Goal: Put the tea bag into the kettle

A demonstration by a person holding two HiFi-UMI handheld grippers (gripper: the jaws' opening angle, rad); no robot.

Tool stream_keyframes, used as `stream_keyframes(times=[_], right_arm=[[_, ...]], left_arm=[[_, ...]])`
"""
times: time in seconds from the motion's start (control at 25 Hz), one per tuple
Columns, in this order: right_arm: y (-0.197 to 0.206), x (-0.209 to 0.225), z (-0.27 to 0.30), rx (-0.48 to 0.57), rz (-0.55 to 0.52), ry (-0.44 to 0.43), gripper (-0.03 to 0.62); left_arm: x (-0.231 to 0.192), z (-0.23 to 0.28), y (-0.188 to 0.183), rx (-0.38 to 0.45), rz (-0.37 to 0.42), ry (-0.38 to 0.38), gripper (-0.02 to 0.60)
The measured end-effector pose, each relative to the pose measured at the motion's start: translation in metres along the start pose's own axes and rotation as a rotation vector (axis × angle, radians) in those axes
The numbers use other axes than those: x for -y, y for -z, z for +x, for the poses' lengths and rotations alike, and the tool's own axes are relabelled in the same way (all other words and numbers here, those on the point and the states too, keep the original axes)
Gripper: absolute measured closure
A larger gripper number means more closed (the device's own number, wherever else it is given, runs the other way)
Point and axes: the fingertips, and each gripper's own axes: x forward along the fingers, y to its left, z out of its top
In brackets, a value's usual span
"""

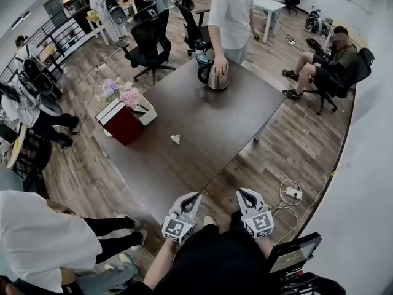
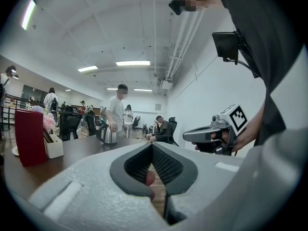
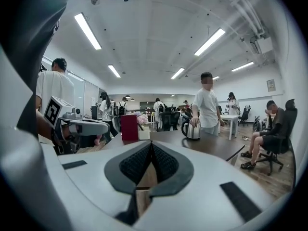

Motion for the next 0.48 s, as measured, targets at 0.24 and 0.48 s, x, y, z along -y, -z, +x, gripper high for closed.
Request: stream_keyframes(times=[0.24,0.48], right_arm=[[0.006,0.000,0.006,-0.006,-0.001,-0.005,0.588],[0.004,-0.006,0.019,-0.021,-0.009,-0.034,0.588]], left_arm=[[-0.006,0.001,0.008,-0.015,0.009,-0.013,0.581],[-0.019,-0.008,0.008,-0.026,-0.004,-0.070,0.581]])
